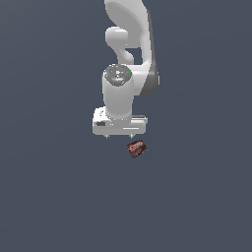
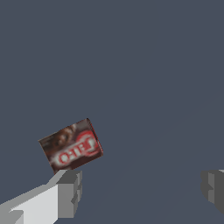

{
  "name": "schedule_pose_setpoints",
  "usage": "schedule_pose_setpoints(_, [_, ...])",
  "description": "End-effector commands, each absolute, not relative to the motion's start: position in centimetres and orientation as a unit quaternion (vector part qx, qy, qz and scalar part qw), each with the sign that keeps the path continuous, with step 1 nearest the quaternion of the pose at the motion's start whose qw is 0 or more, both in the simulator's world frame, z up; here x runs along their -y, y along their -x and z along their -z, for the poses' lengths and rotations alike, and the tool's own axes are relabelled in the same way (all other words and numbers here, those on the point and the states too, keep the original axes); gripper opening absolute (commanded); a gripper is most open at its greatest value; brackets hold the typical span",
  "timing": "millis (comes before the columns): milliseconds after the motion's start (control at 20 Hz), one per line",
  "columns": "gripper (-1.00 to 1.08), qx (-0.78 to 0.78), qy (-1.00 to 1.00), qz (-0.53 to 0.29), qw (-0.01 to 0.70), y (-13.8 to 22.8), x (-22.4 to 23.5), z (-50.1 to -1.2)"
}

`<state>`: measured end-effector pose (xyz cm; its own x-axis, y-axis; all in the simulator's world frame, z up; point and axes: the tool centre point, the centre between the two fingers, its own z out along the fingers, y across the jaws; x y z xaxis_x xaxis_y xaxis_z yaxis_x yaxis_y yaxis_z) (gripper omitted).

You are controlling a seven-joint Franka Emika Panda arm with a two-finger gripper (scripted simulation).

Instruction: Pick up the object and move it to a goal position.

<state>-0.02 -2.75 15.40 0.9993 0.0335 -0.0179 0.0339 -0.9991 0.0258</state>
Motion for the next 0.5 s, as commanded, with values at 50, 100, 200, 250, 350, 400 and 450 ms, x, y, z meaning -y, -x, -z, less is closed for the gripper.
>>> schedule_pose_setpoints(50, [1.0,-0.016,-1.0,0.009,0.013,0.02,2.65,-15.37])
schedule_pose_setpoints(100, [1.0,-0.014,-1.0,0.009,0.013,0.03,2.6,-15.34])
schedule_pose_setpoints(200, [1.0,-0.007,-1.0,0.009,0.012,0.04,2.49,-15.23])
schedule_pose_setpoints(250, [1.0,-0.003,-1.0,0.008,0.012,0.04,2.42,-15.17])
schedule_pose_setpoints(350, [1.0,0.007,-1.0,0.008,0.012,0.05,2.26,-15.0])
schedule_pose_setpoints(400, [1.0,0.013,-1.0,0.008,0.011,0.06,2.16,-14.9])
schedule_pose_setpoints(450, [1.0,0.019,-1.0,0.008,0.011,0.07,2.05,-14.8])
